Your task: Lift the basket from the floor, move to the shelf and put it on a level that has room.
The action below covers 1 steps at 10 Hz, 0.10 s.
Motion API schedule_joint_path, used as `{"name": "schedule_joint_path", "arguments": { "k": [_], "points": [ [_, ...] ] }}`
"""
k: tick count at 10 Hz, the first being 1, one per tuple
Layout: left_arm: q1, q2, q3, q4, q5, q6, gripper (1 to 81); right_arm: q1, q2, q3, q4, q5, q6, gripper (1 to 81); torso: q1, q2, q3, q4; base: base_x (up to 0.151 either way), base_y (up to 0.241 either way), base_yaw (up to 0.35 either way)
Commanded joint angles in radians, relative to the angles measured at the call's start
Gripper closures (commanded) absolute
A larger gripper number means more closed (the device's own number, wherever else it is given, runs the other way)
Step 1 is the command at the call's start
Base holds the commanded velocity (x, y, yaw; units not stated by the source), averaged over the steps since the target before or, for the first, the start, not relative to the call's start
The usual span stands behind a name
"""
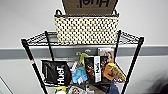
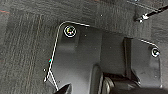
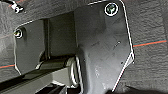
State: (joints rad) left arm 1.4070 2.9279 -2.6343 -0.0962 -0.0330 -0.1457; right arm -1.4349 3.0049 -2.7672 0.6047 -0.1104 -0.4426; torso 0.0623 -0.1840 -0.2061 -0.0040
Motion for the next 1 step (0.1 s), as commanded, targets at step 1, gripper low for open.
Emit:
{"name": "schedule_joint_path", "arguments": {
  "k": [1],
  "points": [
    [-0.039,0.024,-0.053,0.021,0.054,0.006,1.0,0.046,0.001,-0.011,-0.006,-0.063,-0.002,1.0,0.000,0.000,0.000,0.000,0.000,0.000,0.000]
  ]
}}
